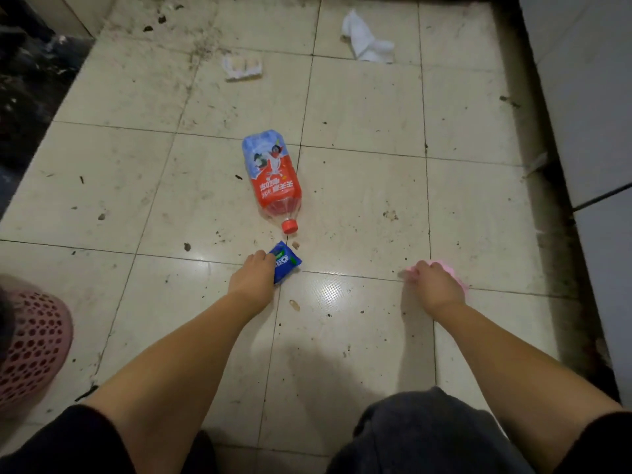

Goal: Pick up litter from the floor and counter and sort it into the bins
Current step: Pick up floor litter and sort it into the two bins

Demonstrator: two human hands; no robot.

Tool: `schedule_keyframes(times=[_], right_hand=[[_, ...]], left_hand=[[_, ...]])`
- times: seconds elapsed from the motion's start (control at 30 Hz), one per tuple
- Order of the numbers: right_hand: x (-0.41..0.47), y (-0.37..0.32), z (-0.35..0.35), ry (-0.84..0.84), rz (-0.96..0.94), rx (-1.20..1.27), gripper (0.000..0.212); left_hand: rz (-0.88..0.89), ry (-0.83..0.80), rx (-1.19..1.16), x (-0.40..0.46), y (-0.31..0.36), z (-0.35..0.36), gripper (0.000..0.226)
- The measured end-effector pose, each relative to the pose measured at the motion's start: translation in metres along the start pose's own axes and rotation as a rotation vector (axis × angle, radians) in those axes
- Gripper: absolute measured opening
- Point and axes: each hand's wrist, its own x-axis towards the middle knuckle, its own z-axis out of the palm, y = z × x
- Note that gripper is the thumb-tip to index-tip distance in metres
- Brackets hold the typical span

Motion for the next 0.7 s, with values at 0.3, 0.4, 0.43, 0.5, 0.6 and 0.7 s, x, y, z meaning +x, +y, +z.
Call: schedule_keyframes(times=[0.3, 0.4, 0.43, 0.5, 0.6, 0.7], right_hand=[[-0.003, -0.201, -0.168, 0.169, -0.588, 0.199, 0.018], [-0.049, -0.290, -0.204, 0.160, -0.833, 0.276, 0.003], [-0.068, -0.318, -0.212, 0.159, -0.900, 0.309, 0.007], [-0.107, -0.374, -0.219, 0.152, -1.047, 0.373, 0.011], [-0.164, -0.449, -0.214, 0.128, -1.263, 0.384, 0.007], [-0.212, -0.514, -0.185, 0.049, -1.464, 0.308, 0.009]], left_hand=[[-0.140, 0.359, -0.224, -0.070, -0.074, -0.163, 0.022], [-0.282, 0.523, -0.311, -0.118, -0.123, -0.204, 0.013], [-0.324, 0.590, -0.354, -0.135, -0.140, -0.215, 0.013], [-0.404, 0.741, -0.415, -0.170, -0.174, -0.229, 0.015], [-0.544, 0.893, -0.406, -0.218, -0.227, -0.232, 0.015], [-0.760, 0.857, -0.419, -0.251, -0.283, -0.210, 0.014]])
